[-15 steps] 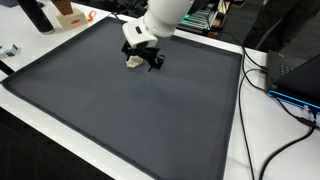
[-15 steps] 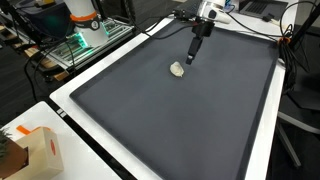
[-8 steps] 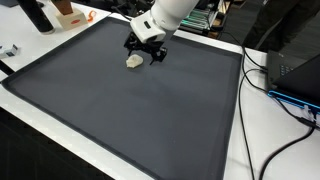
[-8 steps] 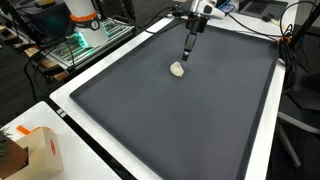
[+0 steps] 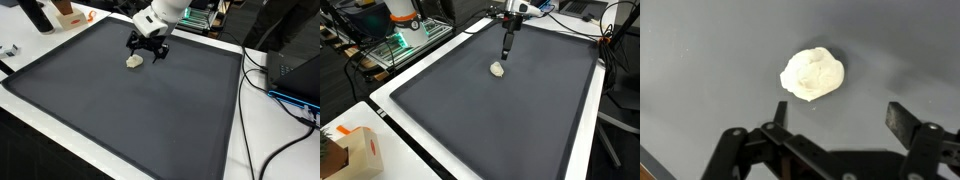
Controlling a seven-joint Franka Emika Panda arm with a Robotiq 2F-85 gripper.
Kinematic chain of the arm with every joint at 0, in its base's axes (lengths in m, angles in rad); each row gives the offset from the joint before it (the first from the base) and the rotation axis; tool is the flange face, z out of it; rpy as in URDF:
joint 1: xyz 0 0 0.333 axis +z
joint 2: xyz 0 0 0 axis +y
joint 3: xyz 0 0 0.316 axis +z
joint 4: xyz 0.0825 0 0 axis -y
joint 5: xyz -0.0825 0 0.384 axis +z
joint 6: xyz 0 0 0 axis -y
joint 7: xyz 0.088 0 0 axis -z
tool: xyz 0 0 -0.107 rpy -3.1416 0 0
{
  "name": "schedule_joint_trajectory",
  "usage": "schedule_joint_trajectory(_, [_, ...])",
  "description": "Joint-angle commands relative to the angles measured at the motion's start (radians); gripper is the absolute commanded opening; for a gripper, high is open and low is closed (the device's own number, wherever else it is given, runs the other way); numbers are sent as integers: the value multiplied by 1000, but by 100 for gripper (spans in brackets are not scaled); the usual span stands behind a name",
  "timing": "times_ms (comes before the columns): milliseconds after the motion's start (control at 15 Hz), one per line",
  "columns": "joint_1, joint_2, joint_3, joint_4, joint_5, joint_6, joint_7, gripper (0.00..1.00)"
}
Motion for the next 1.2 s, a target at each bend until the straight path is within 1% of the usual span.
schedule_joint_trajectory(0, [-43, -57, 12, -83, -8, 88, -20, 100])
schedule_joint_trajectory(400, [-111, -96, 8, -168, 51, 273, -45, 100])
schedule_joint_trajectory(600, [-153, -103, 6, -216, 118, 384, -81, 100])
schedule_joint_trajectory(867, [-218, -103, 23, -284, 306, 549, -184, 100])
schedule_joint_trajectory(1000, [-253, -103, 42, -315, 406, 627, -237, 100])
schedule_joint_trajectory(1133, [-301, -103, 84, -340, 509, 682, -294, 100])
